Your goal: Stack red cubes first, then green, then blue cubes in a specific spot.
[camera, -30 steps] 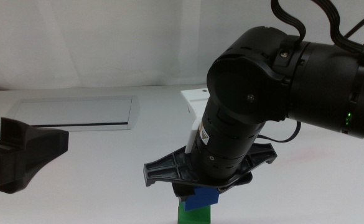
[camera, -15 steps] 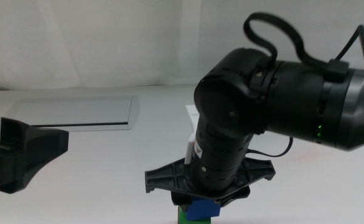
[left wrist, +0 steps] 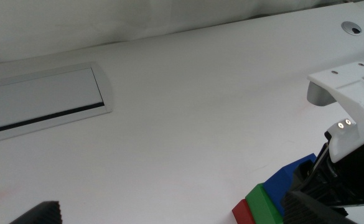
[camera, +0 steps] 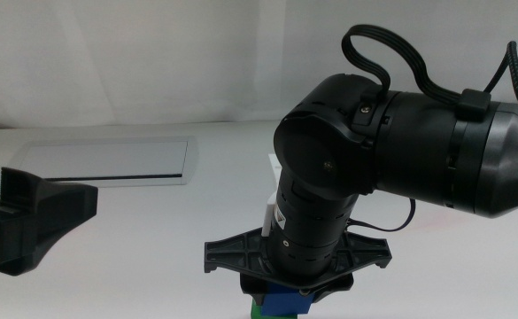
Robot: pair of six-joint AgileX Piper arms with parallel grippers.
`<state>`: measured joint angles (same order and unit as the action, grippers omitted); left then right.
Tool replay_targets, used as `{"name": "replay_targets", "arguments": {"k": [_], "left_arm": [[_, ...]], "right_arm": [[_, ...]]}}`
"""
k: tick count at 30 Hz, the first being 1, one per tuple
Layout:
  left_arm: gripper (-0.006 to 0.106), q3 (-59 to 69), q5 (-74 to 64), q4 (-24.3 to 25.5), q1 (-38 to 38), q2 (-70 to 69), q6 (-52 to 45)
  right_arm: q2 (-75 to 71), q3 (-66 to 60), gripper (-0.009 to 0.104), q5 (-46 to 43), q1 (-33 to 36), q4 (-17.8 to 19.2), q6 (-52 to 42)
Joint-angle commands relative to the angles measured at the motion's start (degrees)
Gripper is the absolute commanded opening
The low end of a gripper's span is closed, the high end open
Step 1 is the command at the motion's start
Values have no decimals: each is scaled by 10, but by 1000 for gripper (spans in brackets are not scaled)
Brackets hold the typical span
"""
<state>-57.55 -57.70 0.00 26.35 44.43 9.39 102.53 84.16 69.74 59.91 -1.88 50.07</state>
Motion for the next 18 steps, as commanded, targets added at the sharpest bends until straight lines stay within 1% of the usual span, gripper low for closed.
{"name": "replay_targets", "arguments": {"k": [1,6,8,9,10,15,16,18], "left_arm": [[89,1,1,-8,-1,-2,1],[89,1,1,-8,-1,-2,1],[89,1,1,-8,-1,-2,1],[89,1,1,-8,-1,-2,1],[89,1,1,-8,-1,-2,1],[89,1,1,-8,-1,-2,1],[89,1,2,-8,-1,-2,1],[89,1,1,-8,-1,-2,1]], "right_arm": [[4,-3,-2,25,2,-9,9],[4,-3,-2,18,2,-13,9],[4,-3,11,4,2,-17,9],[4,-3,21,1,2,-18,9],[4,-3,27,-7,2,-25,9],[4,-3,45,-20,2,-33,4],[4,-3,57,-23,2,-34,4],[4,-3,67,-23,2,-34,3]]}}
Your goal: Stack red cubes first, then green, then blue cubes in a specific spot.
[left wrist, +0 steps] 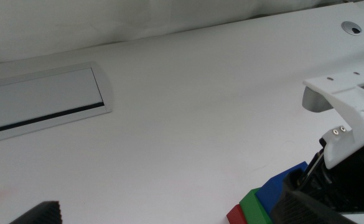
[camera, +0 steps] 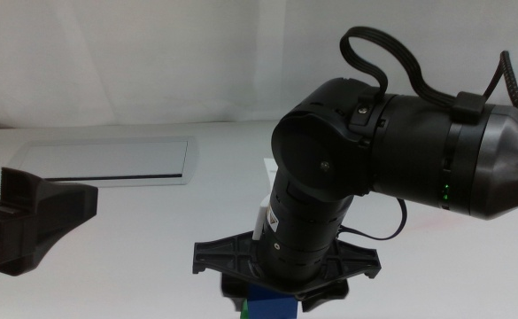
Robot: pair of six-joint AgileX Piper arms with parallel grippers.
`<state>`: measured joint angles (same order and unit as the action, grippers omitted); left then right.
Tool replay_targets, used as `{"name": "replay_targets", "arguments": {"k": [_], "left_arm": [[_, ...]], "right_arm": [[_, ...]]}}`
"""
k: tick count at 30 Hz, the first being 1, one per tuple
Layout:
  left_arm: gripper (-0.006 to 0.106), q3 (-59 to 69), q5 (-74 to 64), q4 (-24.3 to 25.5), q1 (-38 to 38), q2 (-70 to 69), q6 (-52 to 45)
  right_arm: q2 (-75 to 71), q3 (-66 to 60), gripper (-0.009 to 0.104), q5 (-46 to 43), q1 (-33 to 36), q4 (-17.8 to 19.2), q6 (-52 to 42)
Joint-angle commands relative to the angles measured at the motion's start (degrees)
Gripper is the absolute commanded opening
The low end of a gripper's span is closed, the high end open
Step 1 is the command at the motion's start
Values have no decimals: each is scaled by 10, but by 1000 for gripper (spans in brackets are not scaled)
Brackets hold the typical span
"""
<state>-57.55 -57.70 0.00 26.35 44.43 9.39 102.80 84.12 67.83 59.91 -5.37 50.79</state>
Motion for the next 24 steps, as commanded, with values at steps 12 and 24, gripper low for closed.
{"name": "replay_targets", "arguments": {"k": [12,24], "left_arm": [[89,1,1,-8,-1,-2,1],[89,1,1,-8,-1,-2,1]], "right_arm": [[1,1,76,-20,2,-2,-5],[0,39,76,16,2,27,-17]]}}
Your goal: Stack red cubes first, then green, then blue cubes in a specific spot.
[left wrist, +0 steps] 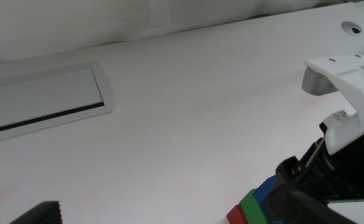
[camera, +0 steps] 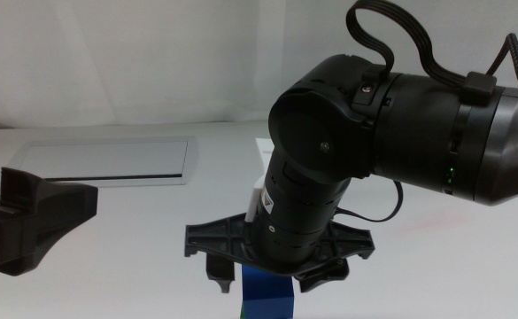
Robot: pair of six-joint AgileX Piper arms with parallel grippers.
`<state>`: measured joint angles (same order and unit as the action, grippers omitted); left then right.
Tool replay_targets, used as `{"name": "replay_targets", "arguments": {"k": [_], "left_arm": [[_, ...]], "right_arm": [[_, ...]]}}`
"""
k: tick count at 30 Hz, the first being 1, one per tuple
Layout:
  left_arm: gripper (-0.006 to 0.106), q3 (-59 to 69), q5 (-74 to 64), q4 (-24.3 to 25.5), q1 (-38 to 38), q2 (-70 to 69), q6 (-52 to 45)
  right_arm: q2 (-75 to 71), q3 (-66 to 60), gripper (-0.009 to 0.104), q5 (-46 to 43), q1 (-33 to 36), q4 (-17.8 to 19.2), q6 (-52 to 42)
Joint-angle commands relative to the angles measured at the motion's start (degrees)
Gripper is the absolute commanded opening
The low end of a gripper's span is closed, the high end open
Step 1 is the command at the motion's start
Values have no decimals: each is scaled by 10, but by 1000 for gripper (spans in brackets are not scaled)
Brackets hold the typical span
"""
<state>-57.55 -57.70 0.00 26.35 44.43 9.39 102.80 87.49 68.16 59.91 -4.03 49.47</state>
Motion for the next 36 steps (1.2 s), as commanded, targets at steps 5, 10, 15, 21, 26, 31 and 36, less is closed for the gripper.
{"name": "replay_targets", "arguments": {"k": [5,10,15,21,26,31,36], "left_arm": [[89,1,1,-8,-1,-2,1],[89,1,1,-8,-1,-2,1],[89,1,0,-8,-1,-2,1],[89,1,-4,-8,-1,-2,1],[89,1,-4,-7,-1,-2,1],[89,1,2,25,-1,-2,1],[89,1,10,97,-1,-2,25]], "right_arm": [[-9,5,76,39,2,45,-4],[-51,5,76,18,2,47,-14],[-112,5,76,12,0,95,-29],[-169,5,76,-6,-30,190,-93],[-196,5,76,-57,-105,194,-229],[-200,5,72,-70,-237,192,-342],[-203,4,69,-69,-362,166,-423]]}}
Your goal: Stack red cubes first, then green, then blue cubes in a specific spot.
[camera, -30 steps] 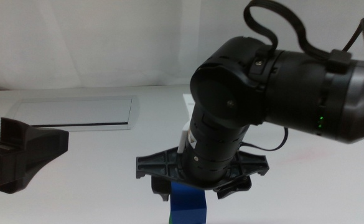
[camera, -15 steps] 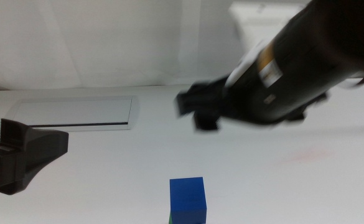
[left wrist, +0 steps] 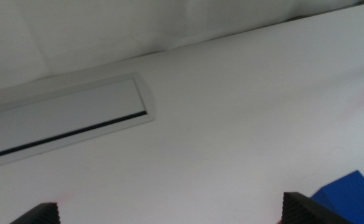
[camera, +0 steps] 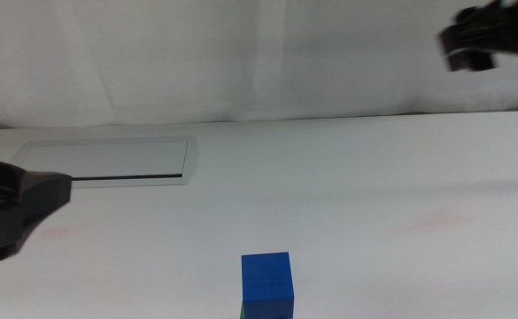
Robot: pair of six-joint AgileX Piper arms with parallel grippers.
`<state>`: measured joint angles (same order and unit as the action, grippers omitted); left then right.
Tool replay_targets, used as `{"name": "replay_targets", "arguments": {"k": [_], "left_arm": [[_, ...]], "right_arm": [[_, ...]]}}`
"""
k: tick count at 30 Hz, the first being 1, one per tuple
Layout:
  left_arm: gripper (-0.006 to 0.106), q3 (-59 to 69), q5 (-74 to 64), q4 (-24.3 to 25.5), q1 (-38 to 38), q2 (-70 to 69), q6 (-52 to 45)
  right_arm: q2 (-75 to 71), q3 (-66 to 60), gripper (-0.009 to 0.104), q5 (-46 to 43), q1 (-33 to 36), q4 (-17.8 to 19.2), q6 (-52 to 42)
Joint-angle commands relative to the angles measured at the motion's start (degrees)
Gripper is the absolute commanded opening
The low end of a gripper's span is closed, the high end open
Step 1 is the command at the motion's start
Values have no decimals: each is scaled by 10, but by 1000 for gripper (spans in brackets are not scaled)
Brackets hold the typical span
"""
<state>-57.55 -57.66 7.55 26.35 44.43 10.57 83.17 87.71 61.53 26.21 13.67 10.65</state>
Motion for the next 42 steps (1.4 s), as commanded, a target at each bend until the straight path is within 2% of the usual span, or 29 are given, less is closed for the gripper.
{"name": "replay_targets", "arguments": {"k": [1,6,9,12,16,17,19,22,23,25,26,36,42], "left_arm": [[89,1,10,28,-1,-2,14],[89,1,24,61,-1,-2,37],[89,1,27,70,-2,3,43],[89,1,31,73,-3,7,47],[84,1,49,108,-34,10,53],[79,1,52,111,-43,9,46],[61,1,52,111,-61,7,38],[7,1,57,111,-81,-2,41],[-1,1,64,111,-87,-6,41],[-1,1,87,112,-95,-19,45],[-1,1,101,112,-98,-29,45],[-1,44,135,115,-98,-193,3],[-1,183,201,112,-98,-242,16]], "right_arm": [[-9,2,69,-3,-46,-22,-45],[-22,1,65,-2,-137,-89,-107],[-41,-14,61,-7,-176,-112,-128],[-75,-57,61,-25,-202,-113,-140],[-159,-153,58,-64,-218,-112,-141],[-178,-173,55,-70,-218,-109,-141],[-217,-208,45,-76,-218,-110,-141],[-284,-248,21,-81,-218,-110,-135],[-307,-259,13,-81,-218,-110,-135],[-351,-277,0,-82,-218,-109,-124],[-376,-286,-2,-84,-218,-109,-121],[-624,-371,-2,-70,-218,-113,-107],[-666,-433,-2,-89,-218,-127,-111]]}}
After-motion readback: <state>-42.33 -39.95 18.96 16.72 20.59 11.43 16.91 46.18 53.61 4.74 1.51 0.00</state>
